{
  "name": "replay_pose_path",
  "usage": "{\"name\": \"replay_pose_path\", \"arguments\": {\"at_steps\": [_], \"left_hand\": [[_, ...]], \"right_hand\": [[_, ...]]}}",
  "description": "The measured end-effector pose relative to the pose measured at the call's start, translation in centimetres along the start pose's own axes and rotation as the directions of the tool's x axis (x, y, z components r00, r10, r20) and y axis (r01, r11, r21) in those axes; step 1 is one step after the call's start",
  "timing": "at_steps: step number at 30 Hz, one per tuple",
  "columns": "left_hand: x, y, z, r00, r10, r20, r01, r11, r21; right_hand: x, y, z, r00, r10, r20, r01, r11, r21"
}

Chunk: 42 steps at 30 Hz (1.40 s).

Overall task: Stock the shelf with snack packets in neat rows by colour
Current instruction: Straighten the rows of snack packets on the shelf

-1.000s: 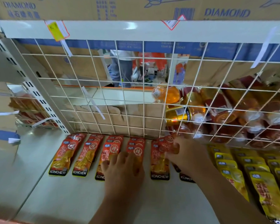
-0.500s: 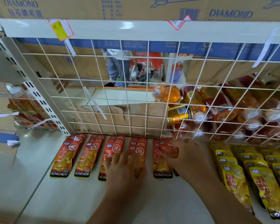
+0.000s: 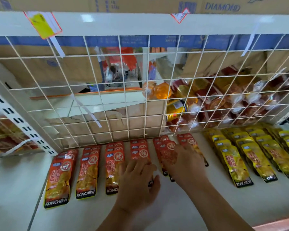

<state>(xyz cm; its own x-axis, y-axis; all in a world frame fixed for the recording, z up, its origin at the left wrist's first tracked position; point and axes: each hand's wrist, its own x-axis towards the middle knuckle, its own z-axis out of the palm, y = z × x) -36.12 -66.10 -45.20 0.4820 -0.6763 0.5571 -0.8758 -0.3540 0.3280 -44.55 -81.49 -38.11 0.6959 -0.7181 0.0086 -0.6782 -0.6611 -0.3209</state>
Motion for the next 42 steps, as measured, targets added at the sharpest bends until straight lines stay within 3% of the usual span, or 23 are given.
{"name": "replay_pose_path", "arguments": {"at_steps": [15,42], "left_hand": [[0.3,0.2,-0.5,0.999,-0.047,0.017,0.049,0.992,-0.115],[0.2,0.4,-0.6,0.995,-0.096,0.021,0.097,0.994,-0.051]], "right_hand": [[-0.6,-1.7,1.0,0.992,0.088,0.092,-0.082,0.995,-0.065],[-1.5,0.0,0.2,1.0,0.018,0.021,-0.02,0.996,0.084]]}}
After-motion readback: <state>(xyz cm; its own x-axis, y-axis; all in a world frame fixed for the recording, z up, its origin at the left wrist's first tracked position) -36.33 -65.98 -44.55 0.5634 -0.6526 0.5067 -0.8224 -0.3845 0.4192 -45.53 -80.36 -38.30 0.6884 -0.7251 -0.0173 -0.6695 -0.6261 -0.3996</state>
